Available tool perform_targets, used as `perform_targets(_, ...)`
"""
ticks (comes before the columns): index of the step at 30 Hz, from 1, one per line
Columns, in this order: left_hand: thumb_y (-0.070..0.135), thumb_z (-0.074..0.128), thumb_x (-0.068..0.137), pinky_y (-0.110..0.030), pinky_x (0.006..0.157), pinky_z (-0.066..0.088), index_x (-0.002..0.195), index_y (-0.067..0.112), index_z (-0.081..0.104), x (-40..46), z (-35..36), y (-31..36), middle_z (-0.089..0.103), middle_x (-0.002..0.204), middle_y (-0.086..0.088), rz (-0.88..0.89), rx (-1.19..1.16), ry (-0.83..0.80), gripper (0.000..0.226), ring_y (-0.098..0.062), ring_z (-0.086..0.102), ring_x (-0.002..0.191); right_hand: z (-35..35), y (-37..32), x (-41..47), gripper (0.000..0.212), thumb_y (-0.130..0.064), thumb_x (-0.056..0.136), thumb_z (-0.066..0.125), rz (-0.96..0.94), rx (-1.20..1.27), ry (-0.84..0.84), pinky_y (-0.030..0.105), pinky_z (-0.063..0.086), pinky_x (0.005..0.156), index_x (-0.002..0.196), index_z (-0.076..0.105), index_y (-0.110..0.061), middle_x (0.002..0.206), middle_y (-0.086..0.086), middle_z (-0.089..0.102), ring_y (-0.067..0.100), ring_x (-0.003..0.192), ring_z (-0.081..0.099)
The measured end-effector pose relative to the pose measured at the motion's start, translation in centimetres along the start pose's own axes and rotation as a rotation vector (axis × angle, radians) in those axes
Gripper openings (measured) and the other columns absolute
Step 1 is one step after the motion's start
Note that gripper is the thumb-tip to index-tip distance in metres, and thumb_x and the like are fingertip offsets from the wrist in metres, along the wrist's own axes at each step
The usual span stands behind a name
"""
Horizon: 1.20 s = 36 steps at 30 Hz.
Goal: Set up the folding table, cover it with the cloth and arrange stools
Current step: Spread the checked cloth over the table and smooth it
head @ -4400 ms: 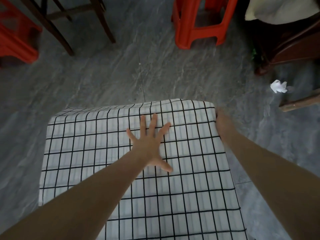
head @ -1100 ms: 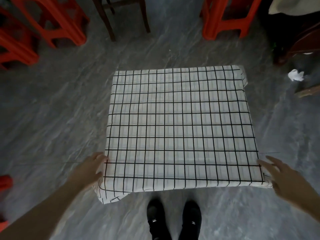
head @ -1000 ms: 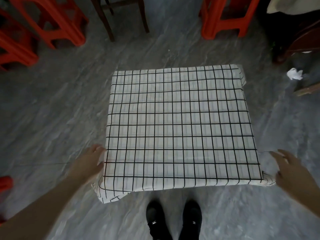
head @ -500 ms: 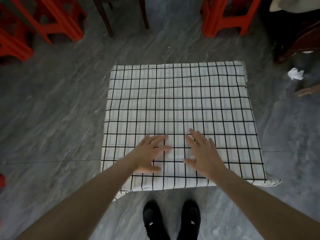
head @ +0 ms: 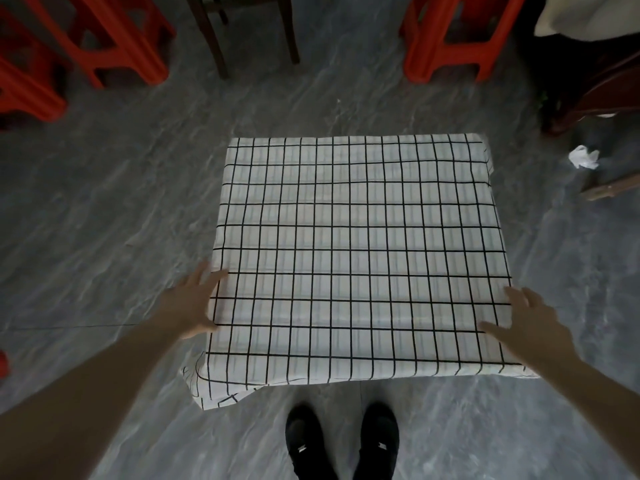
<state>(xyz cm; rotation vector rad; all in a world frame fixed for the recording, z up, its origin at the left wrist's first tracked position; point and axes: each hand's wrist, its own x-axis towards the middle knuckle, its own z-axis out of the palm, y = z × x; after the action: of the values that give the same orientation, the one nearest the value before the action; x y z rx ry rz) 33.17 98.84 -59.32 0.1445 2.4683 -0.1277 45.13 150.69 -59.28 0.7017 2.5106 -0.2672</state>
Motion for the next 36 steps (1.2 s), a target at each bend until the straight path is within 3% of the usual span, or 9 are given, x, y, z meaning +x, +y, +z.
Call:
perform_targets(4,0.035,0.079,0.071,-0.046,0.101,0.042,0.146,0.032,0.028,-1.0,-2.1,0.9,0.009,0.16,-0.001,-0.04,0.004,0.121,0.091,-0.03,0.033,0.135,-1.6,-2.3,-0.6,0.08,-0.043,0.082,0.073,0.013,0.052,0.018,0.056,0.043,0.1,0.144,0.035,-0.01,0.153,0.015,0.03,0.038,0.133,0.037)
perform_targets(13,0.037,0.073,0.079,-0.044,0.1,0.043,0.134,0.032,0.045,-7.9,-13.9,8.5,0.033,0.151,0.005,0.214,-0.019,0.319,0.062,-0.022,0.04,0.131,-12.3,-12.5,-6.7,0.083,-0.041,0.085,0.07,-0.307,0.183,0.088,0.048,0.031,0.111,0.152,0.025,-0.02,0.16,0.004,0.018,0.026,0.144,0.026)
perform_targets(17,0.034,0.074,0.077,-0.042,0.093,0.044,0.131,0.031,0.048,-12.8,-19.7,11.2,0.029,0.153,0.006,0.283,-0.013,0.409,0.06,-0.021,0.04,0.131,-18.1,-14.1,-11.2,0.082,-0.039,0.086,0.069,-0.381,0.19,0.115,0.045,0.035,0.109,0.152,0.024,-0.022,0.158,0.002,0.023,0.023,0.142,0.029)
perform_targets(23,0.046,0.071,0.078,-0.042,0.102,0.037,0.132,0.031,0.049,-20.4,-26.4,13.1,0.034,0.152,0.005,0.385,-0.012,0.487,0.061,-0.022,0.038,0.134,-24.9,-13.2,-18.1,0.082,-0.042,0.084,0.07,-0.362,0.235,0.202,0.044,0.039,0.106,0.151,0.027,-0.021,0.156,0.0,0.029,0.024,0.138,0.035)
perform_targets(30,0.054,0.067,0.077,-0.043,0.1,0.038,0.134,0.033,0.046,-27.4,-29.8,13.4,0.036,0.15,0.006,0.47,0.047,0.506,0.064,-0.022,0.039,0.133,-29.5,-12.4,-25.7,0.082,-0.044,0.084,0.068,-0.381,0.249,0.278,0.042,0.035,0.111,0.151,0.028,-0.021,0.156,-0.003,0.029,0.019,0.141,0.031)
perform_targets(36,0.057,0.064,0.079,-0.041,0.104,0.035,0.137,0.035,0.043,-31.5,-30.9,10.4,0.032,0.152,0.008,0.579,0.076,0.502,0.066,-0.02,0.036,0.135,-31.1,-15.0,-30.3,0.079,-0.041,0.084,0.069,-0.316,0.438,0.239,0.039,0.03,0.113,0.15,0.03,-0.02,0.153,0.001,0.032,0.02,0.14,0.03)
